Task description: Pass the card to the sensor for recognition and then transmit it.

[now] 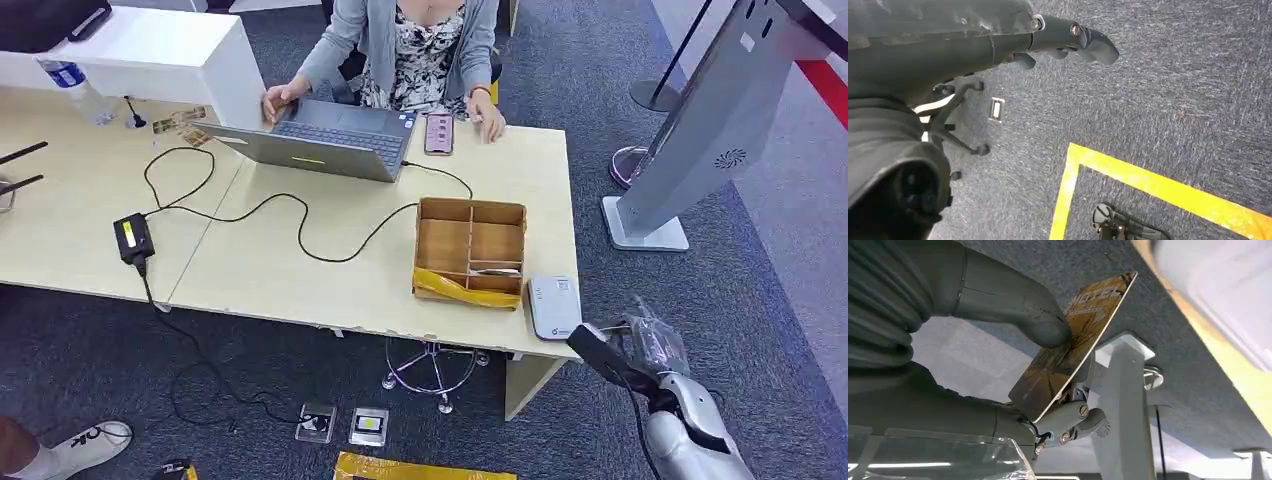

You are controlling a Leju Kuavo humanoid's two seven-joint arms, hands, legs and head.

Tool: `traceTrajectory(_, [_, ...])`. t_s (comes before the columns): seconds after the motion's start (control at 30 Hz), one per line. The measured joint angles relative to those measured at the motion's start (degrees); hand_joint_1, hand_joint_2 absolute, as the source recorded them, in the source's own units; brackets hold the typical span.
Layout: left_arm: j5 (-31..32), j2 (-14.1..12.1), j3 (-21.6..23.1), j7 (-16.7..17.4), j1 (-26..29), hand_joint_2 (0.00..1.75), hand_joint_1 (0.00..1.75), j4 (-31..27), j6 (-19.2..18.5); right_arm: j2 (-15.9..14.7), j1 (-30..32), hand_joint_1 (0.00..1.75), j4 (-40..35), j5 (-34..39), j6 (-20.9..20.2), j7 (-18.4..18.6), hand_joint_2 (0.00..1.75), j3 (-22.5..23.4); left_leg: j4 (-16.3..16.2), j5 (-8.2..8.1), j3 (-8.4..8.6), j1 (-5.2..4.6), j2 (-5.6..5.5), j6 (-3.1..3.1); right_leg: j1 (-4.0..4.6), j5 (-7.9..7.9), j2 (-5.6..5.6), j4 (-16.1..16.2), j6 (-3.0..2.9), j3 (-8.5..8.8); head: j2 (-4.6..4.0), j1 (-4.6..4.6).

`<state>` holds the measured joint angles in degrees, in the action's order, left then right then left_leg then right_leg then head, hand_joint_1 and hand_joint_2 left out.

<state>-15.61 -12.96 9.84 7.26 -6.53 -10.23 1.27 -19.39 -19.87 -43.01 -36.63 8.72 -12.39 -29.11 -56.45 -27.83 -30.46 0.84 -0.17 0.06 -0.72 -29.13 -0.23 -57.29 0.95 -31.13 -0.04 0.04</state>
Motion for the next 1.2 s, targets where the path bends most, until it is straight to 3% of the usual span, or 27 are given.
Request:
traceTrajectory(0.43, [0.06, 0.0, 0.55, -0.11, 0.0, 0.0, 0.0, 0.0, -0.02, -0.37, -2.91, 1.75, 7.16, 0.17, 2.07, -1.13, 1.75, 0.24, 0.0, 0.0, -0.01, 0.0, 0.01, 0.0, 0.0, 0.01, 0.02, -0.02, 0.0, 0.01, 0.0, 0.0])
traceTrajectory(0.83, [0.68, -0.02, 1.51, -1.49, -0.07, 0.0, 0.0, 0.0, -0.7, -0.9, -15.01, 1.75, 5.75, -3.5, -2.95, -1.13, 1.75, 1.66, -0.01, 0.01, -0.01, -0.01, 0.02, 0.0, -0.02, 0.03, 0.01, -0.09, 0.03, 0.03, 0.0, 0.02])
traceTrajectory(1.0, [1.14, 0.0, 1.99, -2.45, -0.17, 0.0, 0.0, 0.0, -0.98, 2.32, -20.2, 1.75, 4.78, -5.49, -4.29, -2.36, 1.75, 1.57, -0.01, 0.02, -0.01, 0.0, 0.04, -0.01, 0.0, 0.03, 0.06, -0.17, 0.02, 0.01, 0.0, 0.02])
traceTrajectory(1.13, [1.71, 0.0, 2.47, -2.71, -0.2, 0.0, 0.0, 0.0, -1.27, 6.61, -23.83, 1.75, 4.8, -8.42, -4.02, -3.21, 1.75, 1.05, 0.0, 0.05, -0.02, 0.03, 0.04, -0.06, 0.02, 0.03, 0.06, -0.19, 0.01, -0.01, 0.0, 0.02])
traceTrajectory(1.2, [1.99, 0.0, 2.82, -2.73, -0.24, 0.0, 0.0, 0.0, -1.27, 10.13, -26.02, 1.75, 5.18, -10.21, -3.43, -3.28, 1.75, -0.11, -0.01, 0.06, -0.01, 0.03, 0.06, -0.07, 0.03, 0.01, 0.06, -0.21, 0.0, -0.05, 0.0, 0.0])
